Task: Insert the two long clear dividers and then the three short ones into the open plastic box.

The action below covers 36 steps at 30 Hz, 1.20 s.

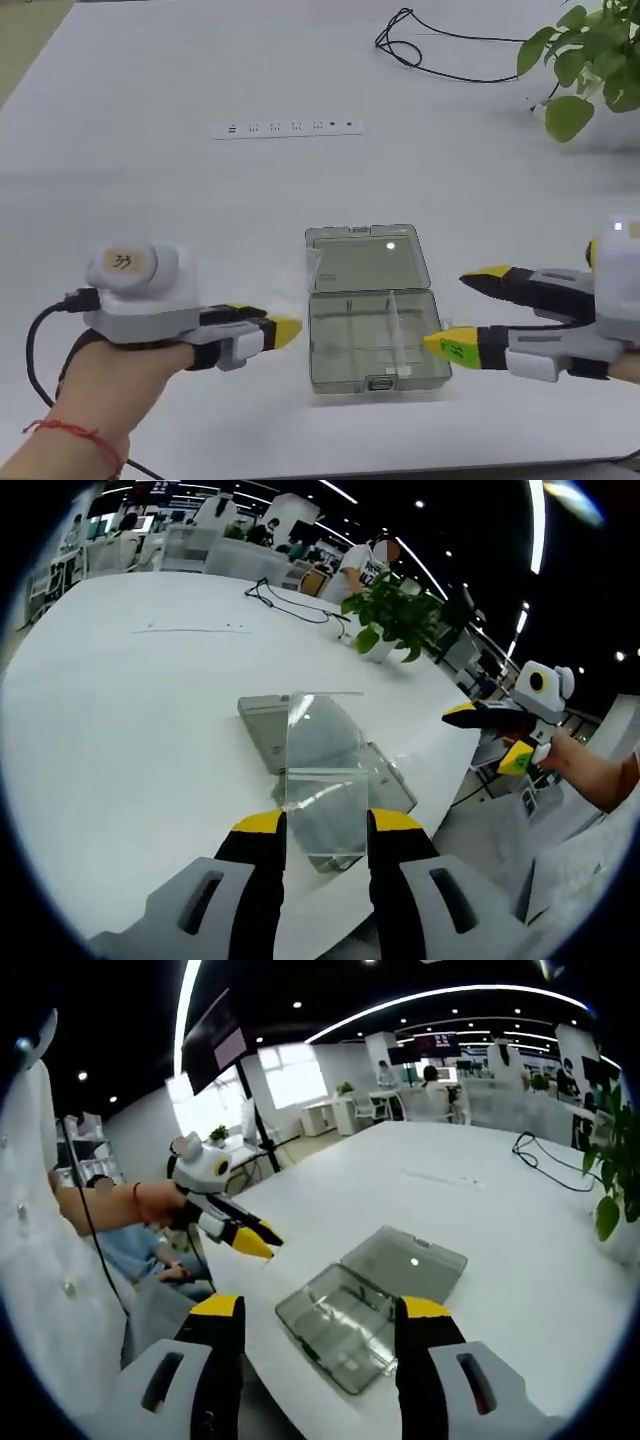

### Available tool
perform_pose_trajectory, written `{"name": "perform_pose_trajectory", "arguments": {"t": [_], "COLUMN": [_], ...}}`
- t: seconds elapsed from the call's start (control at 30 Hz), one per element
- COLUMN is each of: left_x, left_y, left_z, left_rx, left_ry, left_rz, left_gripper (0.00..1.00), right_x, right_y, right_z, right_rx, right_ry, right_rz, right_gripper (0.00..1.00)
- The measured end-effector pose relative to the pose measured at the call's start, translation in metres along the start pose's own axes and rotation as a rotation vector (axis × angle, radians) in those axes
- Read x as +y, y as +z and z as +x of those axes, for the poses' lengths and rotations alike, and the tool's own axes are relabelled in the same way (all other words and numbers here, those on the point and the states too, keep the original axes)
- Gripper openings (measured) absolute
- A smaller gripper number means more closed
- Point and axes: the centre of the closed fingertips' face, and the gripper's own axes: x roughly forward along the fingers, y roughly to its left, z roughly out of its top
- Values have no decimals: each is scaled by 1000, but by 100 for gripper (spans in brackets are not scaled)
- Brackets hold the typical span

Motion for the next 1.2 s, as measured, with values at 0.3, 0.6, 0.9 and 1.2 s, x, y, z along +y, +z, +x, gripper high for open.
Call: {"name": "perform_pose_trajectory", "arguments": {"t": [0.3,0.6,0.9,1.2], "left_x": [-32,-55,-63,-63], "left_y": [12,12,11,10], "left_z": [10,20,23,27], "left_rx": [-59,-66,-57,-51], "left_ry": [-82,-132,-147,-139], "left_rz": [0,36,75,95], "left_gripper": [30,30,30,27], "right_x": [11,2,4,7], "right_y": [16,10,7,7], "right_z": [28,49,55,58], "right_rx": [-31,-37,-37,-40], "right_ry": [-8,-53,-58,-92], "right_rz": [111,261,329,379], "right_gripper": [38,22,14,7]}}
